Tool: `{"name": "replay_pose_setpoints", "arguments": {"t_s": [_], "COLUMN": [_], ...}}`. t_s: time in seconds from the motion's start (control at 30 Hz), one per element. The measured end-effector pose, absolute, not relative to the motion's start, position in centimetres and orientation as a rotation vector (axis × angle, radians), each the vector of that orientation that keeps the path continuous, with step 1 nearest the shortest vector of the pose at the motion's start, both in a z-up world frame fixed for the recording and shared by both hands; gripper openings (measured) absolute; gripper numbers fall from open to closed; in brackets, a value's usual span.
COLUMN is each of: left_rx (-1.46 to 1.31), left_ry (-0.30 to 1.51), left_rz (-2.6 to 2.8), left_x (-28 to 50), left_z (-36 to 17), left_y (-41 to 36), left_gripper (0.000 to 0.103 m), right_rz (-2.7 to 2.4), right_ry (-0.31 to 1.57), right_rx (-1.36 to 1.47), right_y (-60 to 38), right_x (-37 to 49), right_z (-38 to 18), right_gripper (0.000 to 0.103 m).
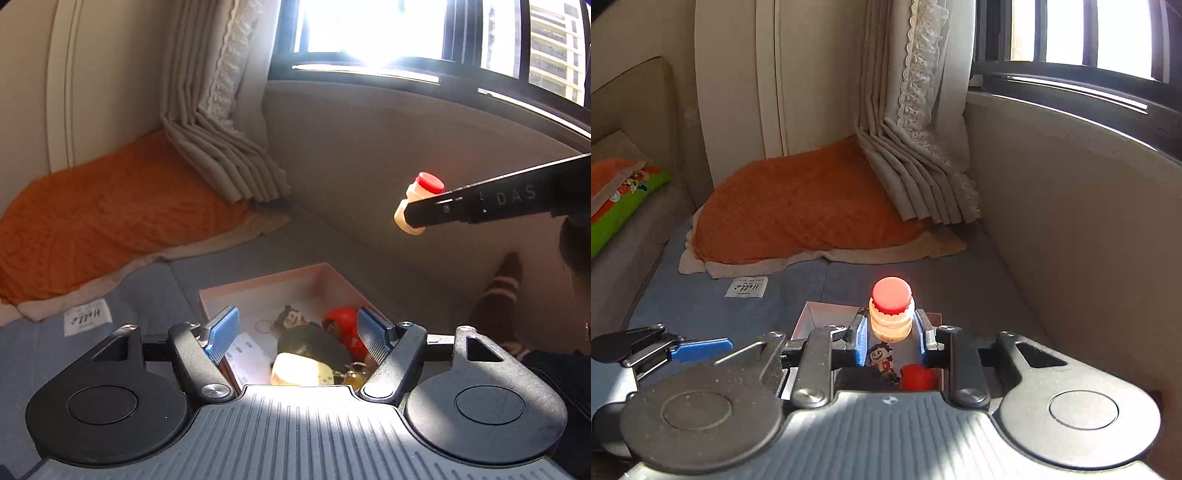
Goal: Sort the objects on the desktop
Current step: 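Carry the keychain and bottle into the pink box and open both tools, then grasp the orange shell toy with the right tool while the left tool grasps the blue wipes pack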
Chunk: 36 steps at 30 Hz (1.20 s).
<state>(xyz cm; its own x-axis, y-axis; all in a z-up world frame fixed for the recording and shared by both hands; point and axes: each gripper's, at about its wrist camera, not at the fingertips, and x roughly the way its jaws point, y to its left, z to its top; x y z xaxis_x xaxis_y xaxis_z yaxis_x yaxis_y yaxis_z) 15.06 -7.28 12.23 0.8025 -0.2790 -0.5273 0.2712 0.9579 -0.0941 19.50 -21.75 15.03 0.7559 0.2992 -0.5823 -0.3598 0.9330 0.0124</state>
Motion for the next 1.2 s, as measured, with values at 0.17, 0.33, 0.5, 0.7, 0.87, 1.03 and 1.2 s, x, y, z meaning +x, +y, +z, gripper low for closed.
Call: {"name": "replay_pose_setpoints", "arguments": {"t_s": [0.17,0.33,0.5,0.7,0.87,1.03,1.2], "left_rx": [-0.004,0.009,0.039,-0.049,-0.012,0.063,0.181], "left_ry": [0.651,0.723,0.711,0.679,0.588,0.505,0.513], "left_rz": [-0.273,-0.218,-0.051,0.208,0.357,0.487,0.549], "left_x": [11.6,8.5,7.0,6.6,4.0,0.5,-2.3], "left_z": [9.9,8.4,9.2,10.6,14.5,20.5,23.5], "left_y": [-4.1,-0.3,4.4,9.4,14.3,18.6,19.0], "left_gripper": [0.089,0.095,0.097,0.099,0.1,0.102,0.103], "right_rz": [0.294,0.272,0.329,0.514,0.581,0.601,0.654], "right_ry": [0.692,0.716,0.755,0.817,0.809,0.811,0.768], "right_rx": [-0.098,-0.106,-0.178,-0.308,-0.524,-0.516,-0.51], "right_y": [-19.7,-19.5,-16.6,-8.0,-1.9,0.1,0.0], "right_x": [25.9,25.6,23.6,20.0,17.4,15.5,12.5], "right_z": [12.0,10.5,9.2,6.0,2.6,1.3,2.6], "right_gripper": [0.031,0.031,0.035,0.039,0.04,0.039,0.04]}}
